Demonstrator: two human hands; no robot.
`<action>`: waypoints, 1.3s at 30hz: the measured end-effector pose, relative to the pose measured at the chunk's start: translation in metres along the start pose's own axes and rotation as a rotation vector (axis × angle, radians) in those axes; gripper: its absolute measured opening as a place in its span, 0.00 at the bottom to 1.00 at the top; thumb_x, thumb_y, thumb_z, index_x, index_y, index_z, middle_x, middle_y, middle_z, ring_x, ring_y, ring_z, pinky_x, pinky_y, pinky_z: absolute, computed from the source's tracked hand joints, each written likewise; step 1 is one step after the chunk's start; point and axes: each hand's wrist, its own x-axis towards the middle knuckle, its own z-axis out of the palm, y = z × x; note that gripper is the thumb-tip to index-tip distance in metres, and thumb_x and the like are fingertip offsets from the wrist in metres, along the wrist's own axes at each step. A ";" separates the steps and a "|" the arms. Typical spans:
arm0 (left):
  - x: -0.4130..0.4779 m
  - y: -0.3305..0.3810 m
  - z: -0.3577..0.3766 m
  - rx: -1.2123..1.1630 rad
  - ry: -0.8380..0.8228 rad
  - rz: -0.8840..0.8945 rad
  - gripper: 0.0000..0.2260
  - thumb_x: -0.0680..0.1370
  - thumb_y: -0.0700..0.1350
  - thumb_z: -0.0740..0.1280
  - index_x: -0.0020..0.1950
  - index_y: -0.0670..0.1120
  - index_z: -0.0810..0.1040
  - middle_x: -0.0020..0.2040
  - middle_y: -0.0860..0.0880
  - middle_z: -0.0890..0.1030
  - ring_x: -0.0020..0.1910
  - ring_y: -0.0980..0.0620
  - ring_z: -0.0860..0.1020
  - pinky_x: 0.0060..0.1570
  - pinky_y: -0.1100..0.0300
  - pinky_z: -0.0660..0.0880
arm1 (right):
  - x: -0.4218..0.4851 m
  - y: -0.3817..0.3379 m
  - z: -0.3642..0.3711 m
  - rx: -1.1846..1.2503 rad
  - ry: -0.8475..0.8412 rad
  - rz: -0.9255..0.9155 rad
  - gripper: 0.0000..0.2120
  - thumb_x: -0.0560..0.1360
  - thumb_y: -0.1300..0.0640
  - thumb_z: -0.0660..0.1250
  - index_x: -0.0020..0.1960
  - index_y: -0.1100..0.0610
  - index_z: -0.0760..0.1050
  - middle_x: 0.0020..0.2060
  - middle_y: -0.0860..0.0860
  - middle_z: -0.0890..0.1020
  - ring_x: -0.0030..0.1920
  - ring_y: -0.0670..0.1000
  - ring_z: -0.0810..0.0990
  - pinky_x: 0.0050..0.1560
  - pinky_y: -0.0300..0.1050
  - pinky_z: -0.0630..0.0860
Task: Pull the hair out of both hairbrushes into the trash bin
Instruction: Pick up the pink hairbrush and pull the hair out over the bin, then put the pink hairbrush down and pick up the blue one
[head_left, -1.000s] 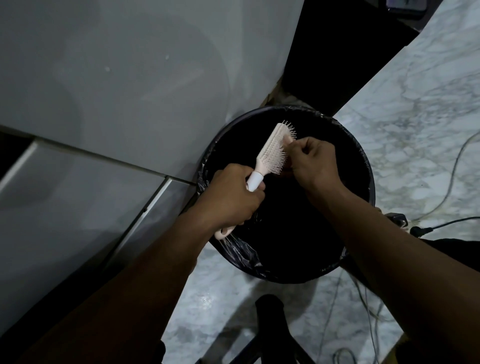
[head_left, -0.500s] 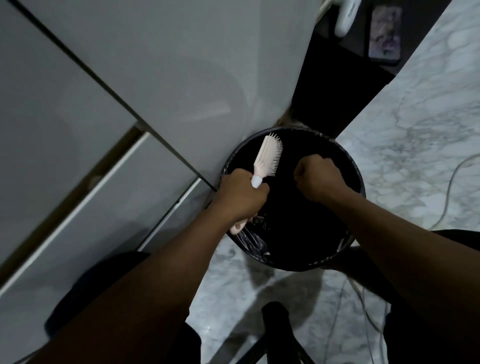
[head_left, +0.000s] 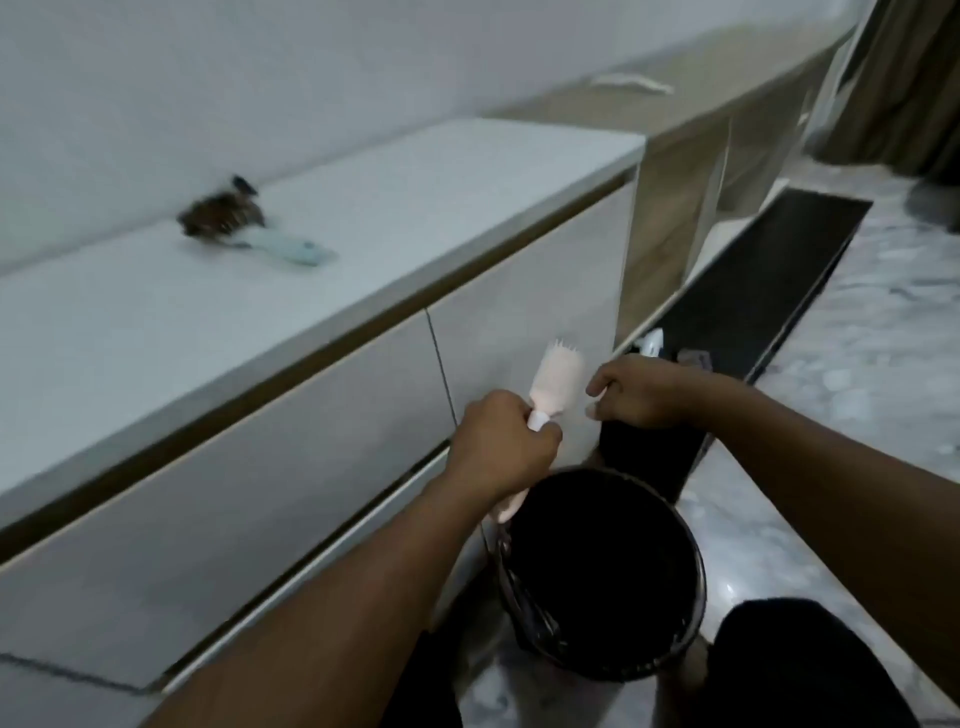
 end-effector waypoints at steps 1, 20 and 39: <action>-0.010 0.011 -0.019 -0.008 0.041 0.015 0.14 0.72 0.55 0.67 0.45 0.45 0.83 0.38 0.44 0.86 0.38 0.44 0.86 0.45 0.50 0.84 | -0.015 -0.014 -0.016 0.005 0.047 -0.036 0.23 0.76 0.45 0.70 0.68 0.53 0.76 0.68 0.52 0.76 0.65 0.54 0.76 0.62 0.43 0.71; -0.118 -0.007 -0.356 0.137 0.731 -0.119 0.12 0.74 0.49 0.67 0.34 0.45 0.69 0.30 0.50 0.73 0.29 0.51 0.73 0.29 0.62 0.63 | -0.113 -0.362 -0.141 0.008 0.322 -0.608 0.11 0.75 0.47 0.71 0.54 0.51 0.80 0.45 0.45 0.80 0.50 0.50 0.80 0.50 0.44 0.74; -0.049 -0.138 -0.361 0.238 0.655 -0.512 0.09 0.76 0.51 0.65 0.46 0.48 0.69 0.42 0.51 0.71 0.47 0.44 0.77 0.44 0.58 0.68 | 0.035 -0.449 -0.046 -0.157 0.212 -0.612 0.11 0.76 0.45 0.66 0.56 0.47 0.79 0.54 0.44 0.82 0.50 0.48 0.80 0.39 0.38 0.68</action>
